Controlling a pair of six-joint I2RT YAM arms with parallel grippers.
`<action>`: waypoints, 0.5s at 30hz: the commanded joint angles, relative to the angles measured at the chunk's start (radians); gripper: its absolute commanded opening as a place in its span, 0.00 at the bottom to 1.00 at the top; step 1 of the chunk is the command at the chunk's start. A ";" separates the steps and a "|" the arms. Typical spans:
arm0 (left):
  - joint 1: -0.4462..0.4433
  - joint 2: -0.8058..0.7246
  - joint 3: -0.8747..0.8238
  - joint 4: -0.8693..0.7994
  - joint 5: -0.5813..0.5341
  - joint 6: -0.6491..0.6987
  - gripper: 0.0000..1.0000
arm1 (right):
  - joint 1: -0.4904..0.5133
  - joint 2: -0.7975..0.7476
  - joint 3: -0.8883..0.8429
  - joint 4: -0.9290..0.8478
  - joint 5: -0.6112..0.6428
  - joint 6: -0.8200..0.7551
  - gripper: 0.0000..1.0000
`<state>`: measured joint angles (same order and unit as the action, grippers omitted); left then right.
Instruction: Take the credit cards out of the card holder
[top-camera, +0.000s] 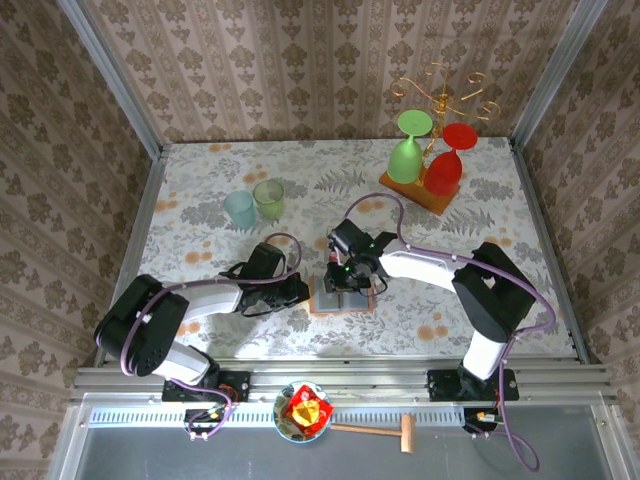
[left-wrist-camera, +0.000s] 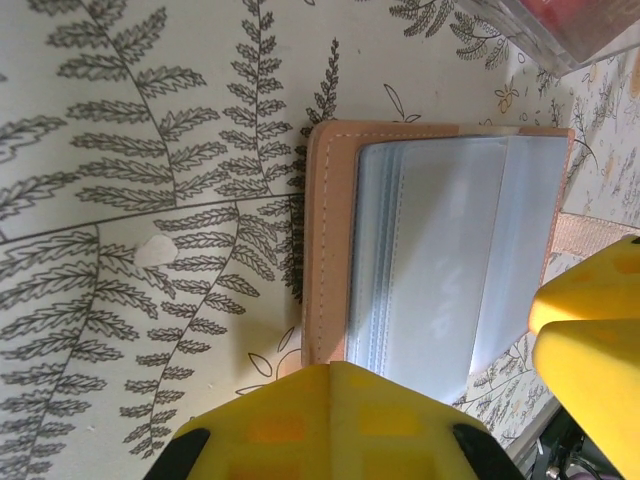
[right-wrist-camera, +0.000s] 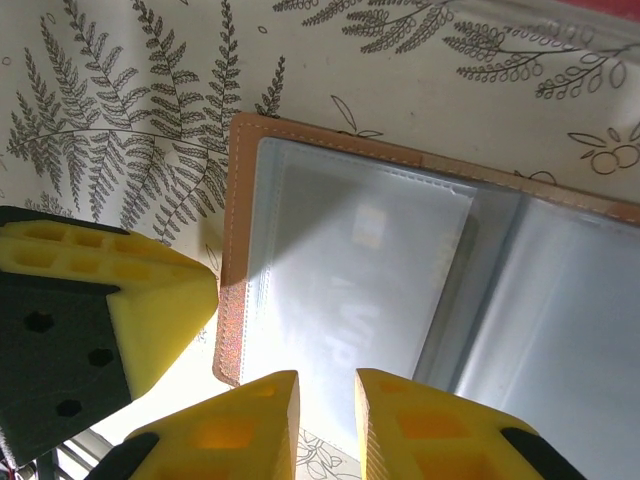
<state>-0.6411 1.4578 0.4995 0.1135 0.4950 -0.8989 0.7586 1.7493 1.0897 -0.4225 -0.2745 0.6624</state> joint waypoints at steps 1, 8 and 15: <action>-0.006 -0.029 0.006 -0.009 0.004 -0.018 0.01 | 0.009 0.029 0.026 -0.002 -0.020 0.016 0.22; -0.005 -0.024 0.055 -0.045 0.029 0.002 0.01 | 0.010 0.042 0.027 -0.005 -0.022 0.017 0.23; -0.011 0.043 0.051 -0.033 0.046 -0.013 0.01 | 0.012 0.049 0.032 0.000 -0.026 0.018 0.25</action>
<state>-0.6468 1.4780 0.5396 0.0978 0.5209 -0.9020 0.7639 1.7844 1.0931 -0.4213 -0.2790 0.6628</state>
